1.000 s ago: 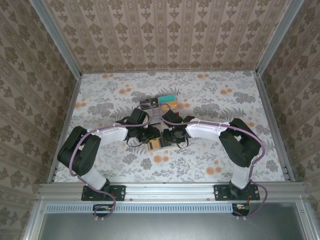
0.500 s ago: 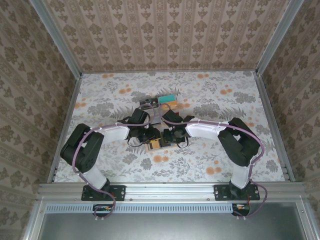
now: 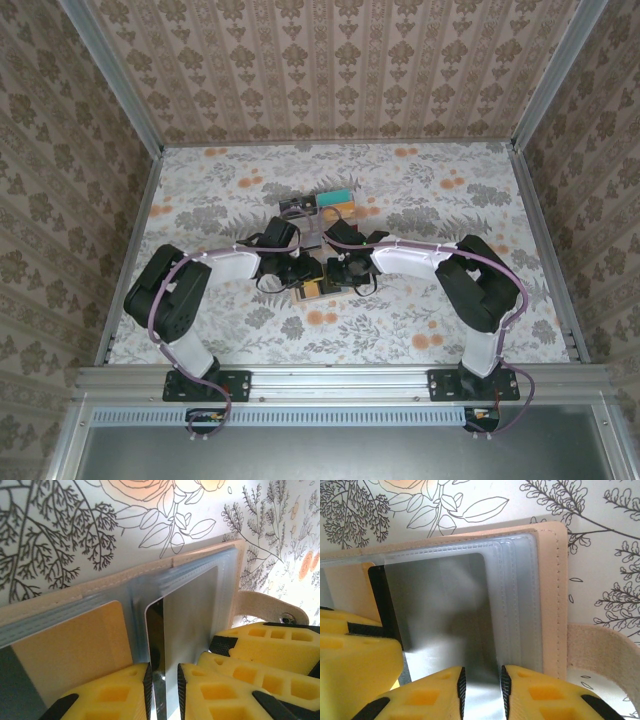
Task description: Take the credit cards out of the card holder
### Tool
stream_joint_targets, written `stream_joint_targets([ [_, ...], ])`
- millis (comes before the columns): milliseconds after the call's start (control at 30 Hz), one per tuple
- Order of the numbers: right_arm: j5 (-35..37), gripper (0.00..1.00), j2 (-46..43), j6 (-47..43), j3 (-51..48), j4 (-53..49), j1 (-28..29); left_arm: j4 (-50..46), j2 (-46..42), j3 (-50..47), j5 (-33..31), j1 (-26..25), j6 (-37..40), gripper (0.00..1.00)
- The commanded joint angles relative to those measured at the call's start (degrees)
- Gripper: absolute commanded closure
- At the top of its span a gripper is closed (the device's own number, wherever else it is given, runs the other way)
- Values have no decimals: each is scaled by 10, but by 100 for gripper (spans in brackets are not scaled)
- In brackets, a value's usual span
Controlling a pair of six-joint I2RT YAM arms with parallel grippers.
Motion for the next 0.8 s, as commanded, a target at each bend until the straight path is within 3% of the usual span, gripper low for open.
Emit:
stream_joint_targets([
  [0, 9, 71, 12, -2, 11, -25, -2, 1, -9, 15, 21, 2, 19, 77],
  [300, 5, 72, 19, 2, 11, -24, -2, 30, -24, 5, 44, 3, 22, 82],
  [633, 10, 72, 19, 5, 9, -26, -2, 37, -30, -9, 46, 11, 25, 99],
  [767, 11, 72, 16, 6, 7, -23, -2, 19, -38, -14, 42, 22, 39, 100],
])
